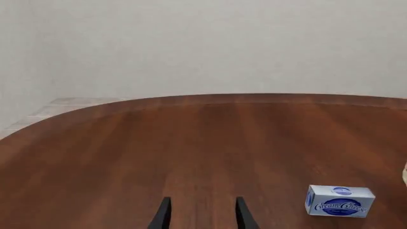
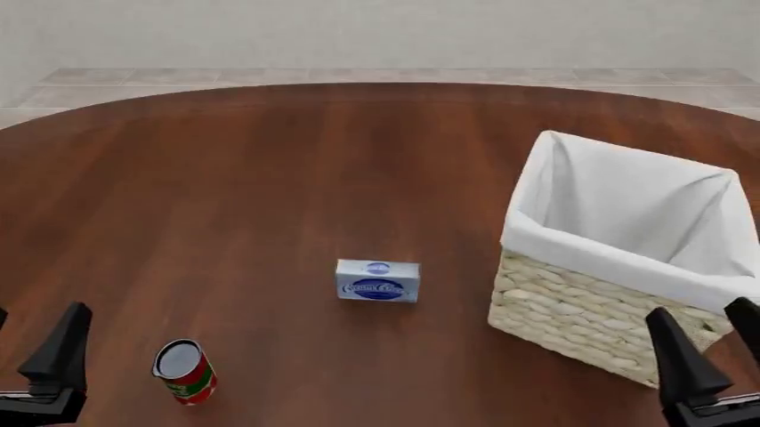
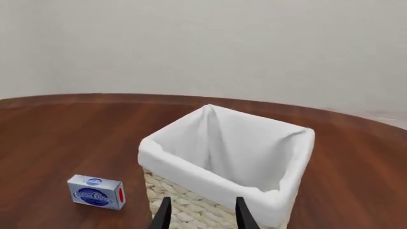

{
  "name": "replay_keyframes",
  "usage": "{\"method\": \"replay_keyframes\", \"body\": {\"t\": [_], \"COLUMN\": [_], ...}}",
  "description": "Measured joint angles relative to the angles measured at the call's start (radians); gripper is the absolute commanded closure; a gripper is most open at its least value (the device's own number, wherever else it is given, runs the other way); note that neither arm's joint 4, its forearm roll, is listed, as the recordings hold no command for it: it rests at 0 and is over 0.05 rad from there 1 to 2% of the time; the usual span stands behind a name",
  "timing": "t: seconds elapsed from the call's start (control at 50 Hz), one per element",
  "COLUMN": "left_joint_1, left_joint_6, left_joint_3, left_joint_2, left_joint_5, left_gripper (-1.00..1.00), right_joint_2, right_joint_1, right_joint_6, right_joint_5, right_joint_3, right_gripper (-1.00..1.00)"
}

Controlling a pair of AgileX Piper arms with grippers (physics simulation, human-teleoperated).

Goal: Pick up the tomato sauce, and put it in the basket.

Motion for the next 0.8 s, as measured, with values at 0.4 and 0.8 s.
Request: {"method": "replay_keyframes", "body": {"t": [0.4, 0.8], "left_joint_1": [0.000, 0.000], "left_joint_6": [0.000, 0.000], "left_joint_3": [0.000, 0.000], "left_joint_2": [0.000, 0.000], "left_joint_5": [0.000, 0.000], "left_gripper": [-1.00, -1.00], "right_joint_2": [0.000, 0.106], "right_joint_1": [0.151, 0.339], "right_joint_6": [-0.035, -0.023], "right_joint_5": [0.019, -0.016], "right_joint_3": [0.000, 0.000], "right_gripper": [-1.00, -1.00]}}
